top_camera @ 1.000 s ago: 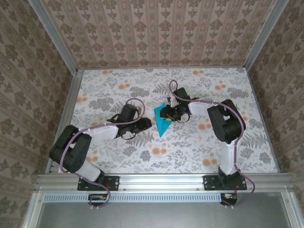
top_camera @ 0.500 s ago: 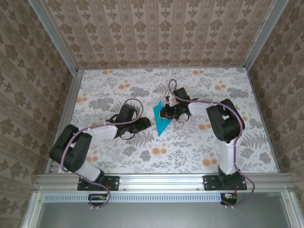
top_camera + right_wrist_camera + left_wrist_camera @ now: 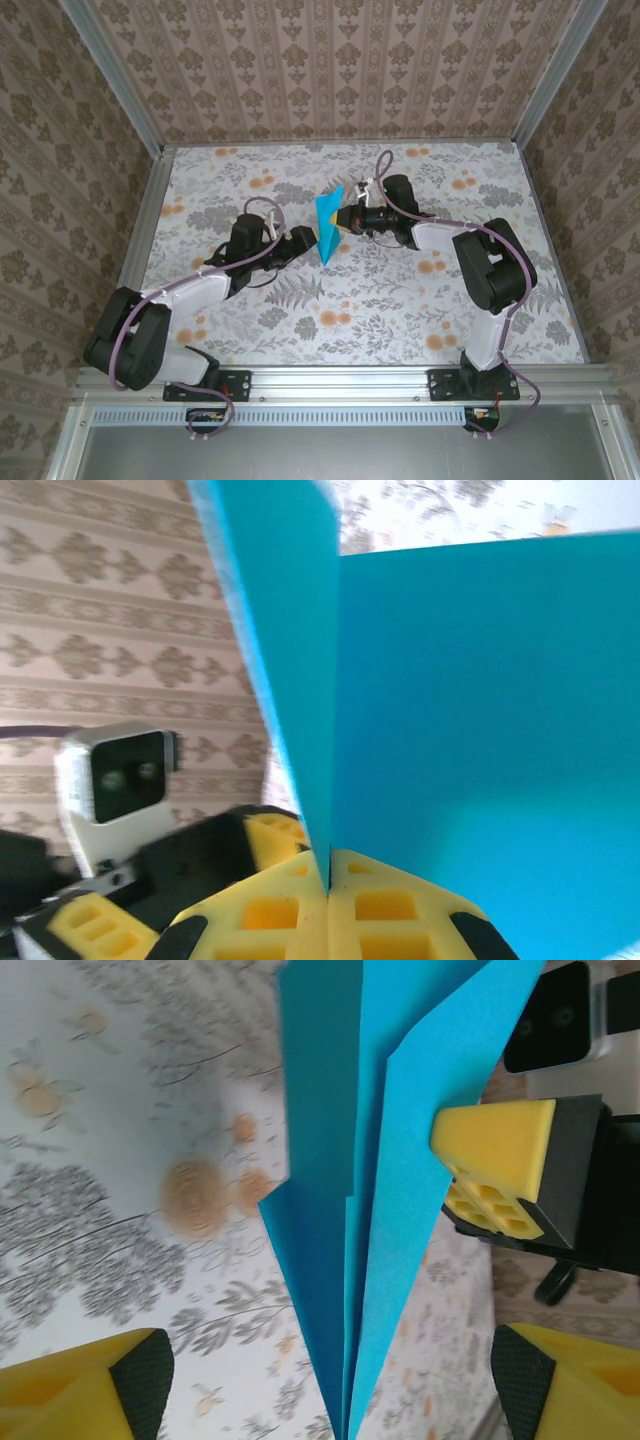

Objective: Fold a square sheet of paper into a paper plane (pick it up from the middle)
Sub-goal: Turn over the paper at the center of the table.

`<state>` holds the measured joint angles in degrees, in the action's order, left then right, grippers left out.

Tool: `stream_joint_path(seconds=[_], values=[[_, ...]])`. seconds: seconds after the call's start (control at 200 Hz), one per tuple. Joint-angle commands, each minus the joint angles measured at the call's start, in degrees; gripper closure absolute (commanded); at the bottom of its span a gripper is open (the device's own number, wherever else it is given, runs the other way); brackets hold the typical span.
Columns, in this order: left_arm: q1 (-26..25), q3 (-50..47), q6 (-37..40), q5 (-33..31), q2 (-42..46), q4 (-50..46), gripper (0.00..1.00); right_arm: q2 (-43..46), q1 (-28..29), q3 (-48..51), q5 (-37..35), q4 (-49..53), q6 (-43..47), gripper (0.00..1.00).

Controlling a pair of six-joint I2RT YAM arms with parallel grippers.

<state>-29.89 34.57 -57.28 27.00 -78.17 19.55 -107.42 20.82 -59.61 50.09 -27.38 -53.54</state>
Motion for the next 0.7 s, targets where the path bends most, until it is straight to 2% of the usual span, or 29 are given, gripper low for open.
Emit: stream_joint_path(seconds=[0.0, 0.165, 0.295, 0.39, 0.485, 0.695], values=[[0.4, 0.6, -3.9, 3.9, 0.1, 7.7, 0.13, 2.0, -0.2, 1.2, 4.9, -12.1, -10.4, 0.99], [0.4, 1.8, -6.5, 5.4, -1.9, 11.8, 0.12, 3.3, -0.3, 1.6, 5.4, -14.6, -14.4, 0.98], [0.4, 2.3, -7.7, 5.6, -3.3, 15.9, 0.16, 3.4, -0.2, 1.9, 5.8, -15.4, -16.4, 0.98], [0.4, 2.8, -9.1, 5.8, -4.6, 19.8, 0.24, 3.0, -0.1, 2.4, 6.1, -17.3, -18.6, 0.98], [0.4, 3.3, -9.9, 5.7, -5.4, 21.8, 0.37, 2.7, -0.2, 2.2, 6.2, -17.9, -19.9, 0.98], [0.4, 4.2, -9.4, 6.0, -5.7, 22.0, 0.52, 1.3, -0.2, 1.8, 6.3, -17.3, -20.2, 0.97]])
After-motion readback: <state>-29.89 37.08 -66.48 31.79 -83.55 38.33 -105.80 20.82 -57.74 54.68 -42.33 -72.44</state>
